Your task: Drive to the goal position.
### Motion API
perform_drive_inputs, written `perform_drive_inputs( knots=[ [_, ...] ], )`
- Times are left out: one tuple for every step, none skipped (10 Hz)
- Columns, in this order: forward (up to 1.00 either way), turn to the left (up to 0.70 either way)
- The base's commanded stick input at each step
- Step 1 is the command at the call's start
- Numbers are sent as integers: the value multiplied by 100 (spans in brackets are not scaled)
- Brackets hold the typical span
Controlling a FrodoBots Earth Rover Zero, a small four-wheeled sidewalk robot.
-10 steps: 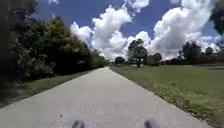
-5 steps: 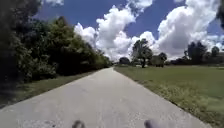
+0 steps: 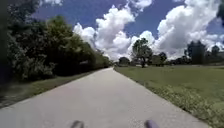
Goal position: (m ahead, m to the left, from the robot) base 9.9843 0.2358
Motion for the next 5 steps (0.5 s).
perform_drive_inputs(
  knots=[
    [50,0],
    [50,0],
    [50,0],
    [50,0],
    [50,0]
  ],
)
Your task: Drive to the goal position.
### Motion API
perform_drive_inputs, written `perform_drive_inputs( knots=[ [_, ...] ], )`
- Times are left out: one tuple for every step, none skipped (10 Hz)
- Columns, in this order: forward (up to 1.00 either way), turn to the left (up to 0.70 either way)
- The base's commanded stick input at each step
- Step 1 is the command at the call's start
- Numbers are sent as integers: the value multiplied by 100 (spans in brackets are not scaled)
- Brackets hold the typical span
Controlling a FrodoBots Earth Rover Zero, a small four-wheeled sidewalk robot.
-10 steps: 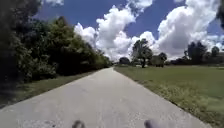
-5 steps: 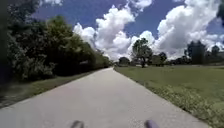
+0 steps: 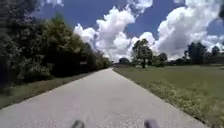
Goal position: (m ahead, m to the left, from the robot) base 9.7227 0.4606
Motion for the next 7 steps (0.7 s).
perform_drive_inputs(
  knots=[
    [50,0],
    [50,0],
    [50,0],
    [50,5],
    [50,18],
    [50,25],
    [50,25]
  ],
)
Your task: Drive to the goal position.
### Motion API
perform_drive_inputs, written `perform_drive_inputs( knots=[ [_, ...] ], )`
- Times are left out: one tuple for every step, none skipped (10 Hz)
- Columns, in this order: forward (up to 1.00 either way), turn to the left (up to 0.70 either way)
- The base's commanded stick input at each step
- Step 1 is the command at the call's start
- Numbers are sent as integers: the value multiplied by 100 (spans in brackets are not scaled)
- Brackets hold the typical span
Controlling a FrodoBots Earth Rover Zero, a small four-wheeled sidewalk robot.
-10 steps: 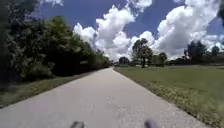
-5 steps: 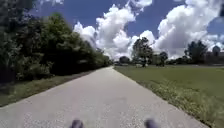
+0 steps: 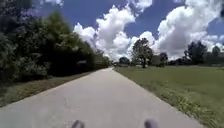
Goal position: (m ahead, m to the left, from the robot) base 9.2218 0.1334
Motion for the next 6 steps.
perform_drive_inputs(
  knots=[
    [50,25],
    [50,25],
    [50,25],
    [50,25],
    [50,9],
    [50,0]
  ],
)
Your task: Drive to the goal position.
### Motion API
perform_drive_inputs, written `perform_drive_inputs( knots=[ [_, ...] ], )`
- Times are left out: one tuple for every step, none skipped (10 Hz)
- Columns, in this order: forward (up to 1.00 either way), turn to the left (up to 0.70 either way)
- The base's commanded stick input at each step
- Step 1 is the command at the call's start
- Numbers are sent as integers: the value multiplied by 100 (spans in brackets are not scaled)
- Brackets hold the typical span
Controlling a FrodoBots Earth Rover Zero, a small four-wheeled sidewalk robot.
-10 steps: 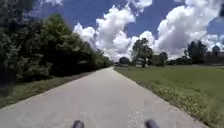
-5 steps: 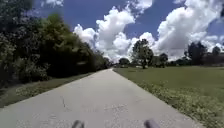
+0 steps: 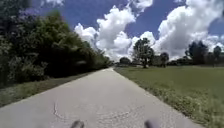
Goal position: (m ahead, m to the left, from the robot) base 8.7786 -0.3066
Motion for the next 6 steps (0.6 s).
perform_drive_inputs(
  knots=[
    [50,0],
    [50,0],
    [50,0],
    [50,0],
    [50,0],
    [50,0]
  ],
)
